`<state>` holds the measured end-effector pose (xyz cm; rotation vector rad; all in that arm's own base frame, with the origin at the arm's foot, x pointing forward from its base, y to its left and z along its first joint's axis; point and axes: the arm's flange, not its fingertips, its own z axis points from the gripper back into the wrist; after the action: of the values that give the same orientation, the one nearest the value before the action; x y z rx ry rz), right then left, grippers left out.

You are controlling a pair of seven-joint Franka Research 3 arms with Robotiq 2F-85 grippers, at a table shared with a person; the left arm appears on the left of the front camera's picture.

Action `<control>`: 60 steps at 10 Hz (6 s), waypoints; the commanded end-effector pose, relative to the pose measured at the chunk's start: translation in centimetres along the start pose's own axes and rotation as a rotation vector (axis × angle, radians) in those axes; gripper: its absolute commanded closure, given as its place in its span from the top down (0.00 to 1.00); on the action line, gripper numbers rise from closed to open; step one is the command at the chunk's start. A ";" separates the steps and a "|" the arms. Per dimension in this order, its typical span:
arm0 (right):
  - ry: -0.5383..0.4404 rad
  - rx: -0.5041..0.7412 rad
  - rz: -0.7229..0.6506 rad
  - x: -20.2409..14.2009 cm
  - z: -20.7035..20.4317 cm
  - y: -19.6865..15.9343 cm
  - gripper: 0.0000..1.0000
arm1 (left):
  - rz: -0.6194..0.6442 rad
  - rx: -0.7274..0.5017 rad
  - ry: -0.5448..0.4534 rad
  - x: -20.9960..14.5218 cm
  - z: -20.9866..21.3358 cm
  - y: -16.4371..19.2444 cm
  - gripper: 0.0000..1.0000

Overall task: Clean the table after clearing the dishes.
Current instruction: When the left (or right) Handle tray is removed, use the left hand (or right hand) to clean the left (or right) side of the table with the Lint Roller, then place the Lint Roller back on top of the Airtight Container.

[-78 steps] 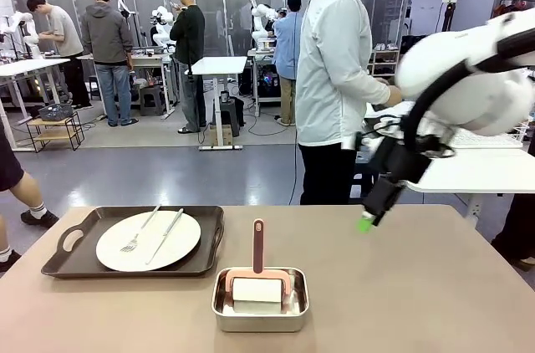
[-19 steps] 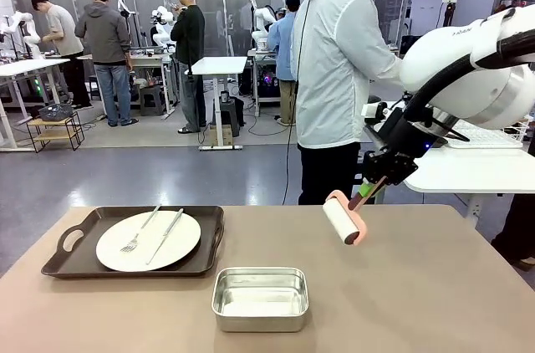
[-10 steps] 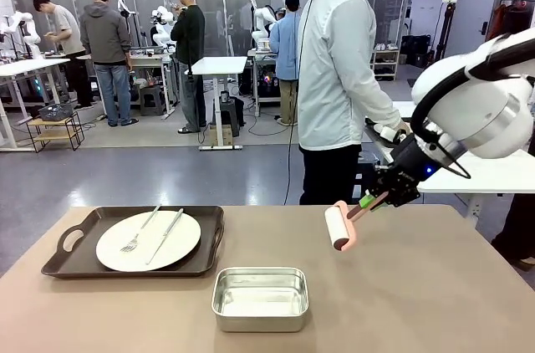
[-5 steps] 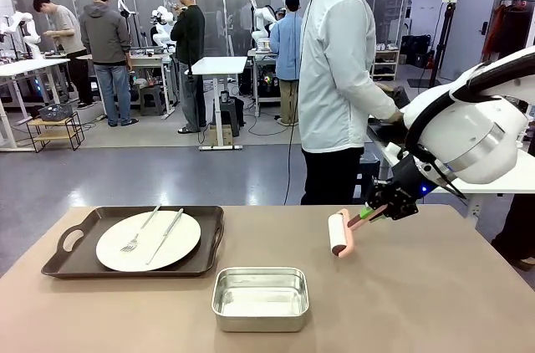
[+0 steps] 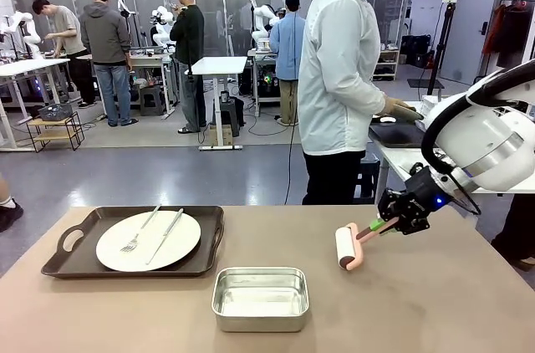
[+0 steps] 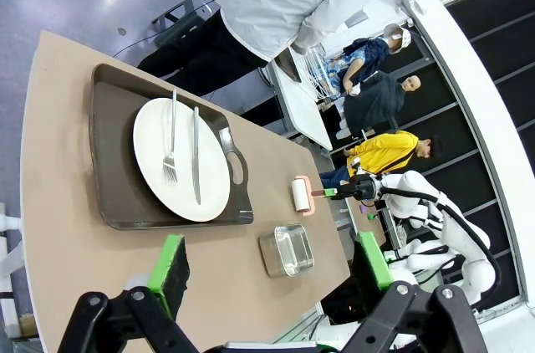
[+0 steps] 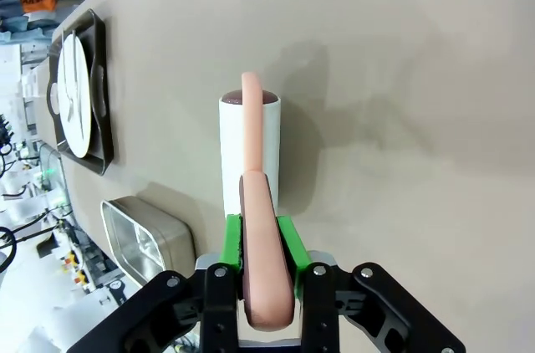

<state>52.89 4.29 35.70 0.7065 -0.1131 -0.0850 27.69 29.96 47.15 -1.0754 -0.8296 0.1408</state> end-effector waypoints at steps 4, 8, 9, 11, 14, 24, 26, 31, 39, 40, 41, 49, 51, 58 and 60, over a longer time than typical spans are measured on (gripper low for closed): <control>0.050 -0.033 -0.098 2.7 0.2 -2.4 0.22 | -0.004 -0.003 -0.004 0.1 0.3 -0.2 1.00; 0.056 -0.145 -0.053 2.3 3.6 -5.1 0.22 | -0.004 -0.003 -0.004 0.1 0.3 -0.2 1.00; 0.052 -0.173 -0.036 1.9 4.3 -5.7 0.22 | -0.004 -0.003 -0.004 0.1 0.3 -0.2 1.00; 0.016 -0.231 -0.041 1.2 5.7 -7.5 0.22 | -0.004 -0.003 -0.004 0.1 0.3 -0.2 1.00; -0.012 -0.431 -0.012 1.3 8.1 -8.7 0.22 | -0.004 -0.003 -0.004 0.1 0.3 -0.2 1.00; -0.110 -0.610 0.045 1.1 13.7 -3.5 0.22 | -0.004 -0.003 -0.004 0.1 0.3 -0.2 1.00; -0.124 -0.640 0.124 0.0 16.0 0.8 0.22 | -0.004 -0.003 -0.004 0.1 0.3 -0.2 1.00; -0.136 -0.642 0.147 -0.3 17.2 3.5 0.22 | -0.004 -0.003 -0.004 0.1 0.3 -0.2 1.00; -0.136 -0.642 0.147 -0.3 17.2 3.5 0.22 | -0.004 -0.003 -0.004 0.1 0.3 -0.2 1.00; -0.136 -0.642 0.147 -0.3 17.2 3.5 0.22 | -0.004 -0.003 -0.004 0.1 0.3 -0.2 1.00; -0.136 -0.642 0.147 -0.3 17.2 3.5 0.22 | -0.004 -0.003 -0.004 0.1 0.3 -0.2 1.00; -0.136 -0.642 0.147 -0.3 17.2 3.5 0.22 | -0.004 -0.003 -0.004 0.1 0.3 -0.2 1.00; -0.140 -0.622 0.286 -0.4 16.6 6.5 0.22 | -0.004 -0.003 -0.004 0.1 0.3 -0.2 1.00; 0.186 -0.595 1.028 -6.9 4.6 26.2 0.22 | -0.004 -0.003 -0.004 0.1 0.3 -0.2 1.00; 0.307 -0.542 1.146 -9.4 1.9 28.7 0.22 | -0.004 -0.003 -0.004 0.1 0.3 -0.2 1.00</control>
<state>44.03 26.19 54.37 0.0077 -0.2121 0.9779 27.69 29.97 47.15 -1.0755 -0.8296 0.1407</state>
